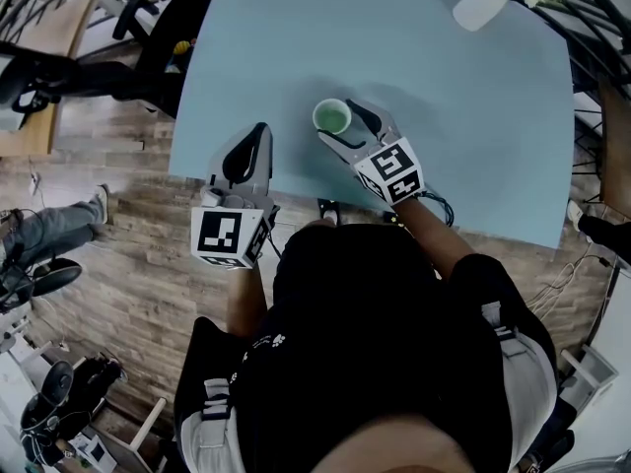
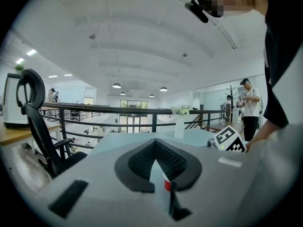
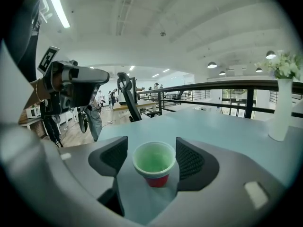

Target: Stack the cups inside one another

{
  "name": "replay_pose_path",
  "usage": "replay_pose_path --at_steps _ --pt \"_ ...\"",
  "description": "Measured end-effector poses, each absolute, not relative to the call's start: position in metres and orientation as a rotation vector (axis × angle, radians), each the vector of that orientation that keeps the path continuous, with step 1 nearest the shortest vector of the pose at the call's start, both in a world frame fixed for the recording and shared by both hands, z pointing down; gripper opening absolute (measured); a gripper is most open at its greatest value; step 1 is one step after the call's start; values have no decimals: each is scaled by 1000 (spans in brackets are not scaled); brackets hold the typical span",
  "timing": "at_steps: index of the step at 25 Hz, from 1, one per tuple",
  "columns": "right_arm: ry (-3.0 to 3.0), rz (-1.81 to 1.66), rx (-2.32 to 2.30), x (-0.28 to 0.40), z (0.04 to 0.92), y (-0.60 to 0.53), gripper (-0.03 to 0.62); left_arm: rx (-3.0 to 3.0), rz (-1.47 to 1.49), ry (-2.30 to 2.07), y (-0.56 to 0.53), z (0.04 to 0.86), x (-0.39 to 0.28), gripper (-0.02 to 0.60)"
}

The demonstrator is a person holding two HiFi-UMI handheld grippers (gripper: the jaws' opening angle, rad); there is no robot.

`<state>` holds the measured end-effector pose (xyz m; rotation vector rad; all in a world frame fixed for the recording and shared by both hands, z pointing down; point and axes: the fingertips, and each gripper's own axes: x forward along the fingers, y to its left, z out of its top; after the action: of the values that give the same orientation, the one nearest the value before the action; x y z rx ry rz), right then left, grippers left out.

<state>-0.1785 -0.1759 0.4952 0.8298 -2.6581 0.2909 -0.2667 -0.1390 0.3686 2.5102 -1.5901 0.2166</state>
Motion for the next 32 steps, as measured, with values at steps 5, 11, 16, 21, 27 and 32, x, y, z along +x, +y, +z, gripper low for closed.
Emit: replay_pose_path --at_steps 5,11,16,21,27,32 --pt "-2713 266 886 -171 474 -175 238 2522 215 -1573 -139 369 -261 -9" --pt "-2820 266 944 -167 445 -179 62 2545 211 -1548 -144 368 -256 -9" --pt "-2872 272 954 -160 430 -178 6 2561 212 -1523 -148 368 -249 -9" --pt "-2899 276 996 -146 417 -178 6 2586 213 -1496 -152 367 -239 -9" --pt "-2917 264 1050 -133 401 -180 6 2601 212 -1468 -156 370 -232 -9" --pt "-2928 265 1066 -128 395 -181 6 2613 213 -1450 -159 370 -226 -9"
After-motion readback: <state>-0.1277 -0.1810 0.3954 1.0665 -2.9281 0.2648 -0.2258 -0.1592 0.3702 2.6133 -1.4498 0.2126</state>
